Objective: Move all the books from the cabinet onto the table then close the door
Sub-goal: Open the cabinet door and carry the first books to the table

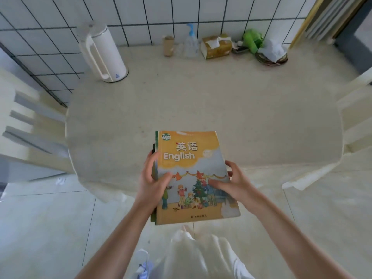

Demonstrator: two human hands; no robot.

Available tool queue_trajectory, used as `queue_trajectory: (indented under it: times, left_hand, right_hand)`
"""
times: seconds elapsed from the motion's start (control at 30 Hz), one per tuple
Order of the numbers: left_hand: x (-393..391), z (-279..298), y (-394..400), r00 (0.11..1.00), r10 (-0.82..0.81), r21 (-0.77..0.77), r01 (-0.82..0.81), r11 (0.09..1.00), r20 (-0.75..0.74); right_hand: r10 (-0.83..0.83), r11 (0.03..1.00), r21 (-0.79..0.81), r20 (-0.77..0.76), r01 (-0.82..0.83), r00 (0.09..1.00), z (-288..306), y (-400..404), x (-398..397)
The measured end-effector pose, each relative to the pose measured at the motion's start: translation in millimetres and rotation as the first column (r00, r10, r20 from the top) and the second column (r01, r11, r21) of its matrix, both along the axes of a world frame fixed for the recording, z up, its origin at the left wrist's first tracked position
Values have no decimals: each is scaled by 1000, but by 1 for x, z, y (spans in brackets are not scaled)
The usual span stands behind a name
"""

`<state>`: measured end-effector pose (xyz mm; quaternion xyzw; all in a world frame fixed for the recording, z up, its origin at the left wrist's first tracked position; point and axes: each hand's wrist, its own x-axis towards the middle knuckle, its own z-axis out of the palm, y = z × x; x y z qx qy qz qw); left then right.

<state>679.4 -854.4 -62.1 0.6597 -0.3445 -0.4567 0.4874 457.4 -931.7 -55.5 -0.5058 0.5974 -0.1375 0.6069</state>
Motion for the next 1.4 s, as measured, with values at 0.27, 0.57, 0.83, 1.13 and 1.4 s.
queue_trajectory:
  times: [0.27, 0.57, 0.83, 1.13, 1.4]
  left_hand:
    - [36, -11, -95, 953, 230, 300, -165, 939, -195]
    - [47, -15, -195, 928, 288, 223, -236, 946, -237]
    - [78, -15, -233, 986, 161, -21, -162, 987, -47]
    - [94, -52, -225, 978, 137, -10, -137, 991, 155]
    - [112, -87, -228, 900, -160, 167, 99, 981, 406]
  right_hand:
    - [44, 990, 129, 74, -53, 996, -12, -101, 21]
    - [145, 985, 66, 172, -158, 974, -29, -226, 34]
    - [172, 912, -388, 71, -131, 983, -52, -270, 65]
    - [124, 839, -520, -105, -161, 987, -89, -252, 75]
    - [144, 827, -534, -96, -173, 985, -83, -253, 70]
